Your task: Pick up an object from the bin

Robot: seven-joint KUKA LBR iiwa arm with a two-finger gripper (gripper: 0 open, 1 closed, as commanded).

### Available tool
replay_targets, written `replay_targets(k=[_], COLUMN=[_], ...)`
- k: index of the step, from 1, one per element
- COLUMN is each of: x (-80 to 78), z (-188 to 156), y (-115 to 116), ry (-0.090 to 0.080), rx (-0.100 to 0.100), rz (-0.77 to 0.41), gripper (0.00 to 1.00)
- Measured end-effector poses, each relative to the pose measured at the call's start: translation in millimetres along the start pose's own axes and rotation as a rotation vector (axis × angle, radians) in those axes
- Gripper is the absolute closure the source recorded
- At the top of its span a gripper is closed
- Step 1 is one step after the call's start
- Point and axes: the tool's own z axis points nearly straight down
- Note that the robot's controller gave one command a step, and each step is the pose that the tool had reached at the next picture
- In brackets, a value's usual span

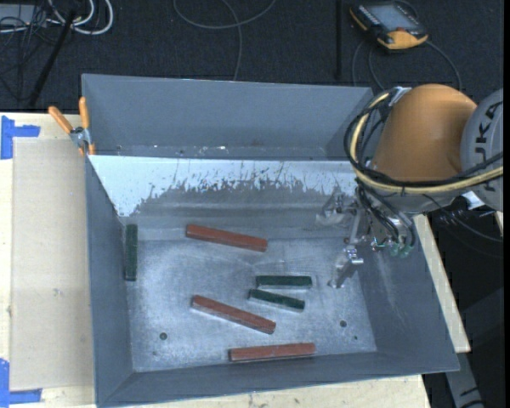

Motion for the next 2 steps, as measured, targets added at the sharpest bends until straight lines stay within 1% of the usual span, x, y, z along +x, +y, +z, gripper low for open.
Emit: replay_targets(k=[1,2], x=[5.8,7.7], z=[115.0,117.6], y=[15.7,13.8], ry=[-0.014,-0.013], rx=[0.001,0.004], rz=[-0.231,-0.231], gripper=[1.0,0.0])
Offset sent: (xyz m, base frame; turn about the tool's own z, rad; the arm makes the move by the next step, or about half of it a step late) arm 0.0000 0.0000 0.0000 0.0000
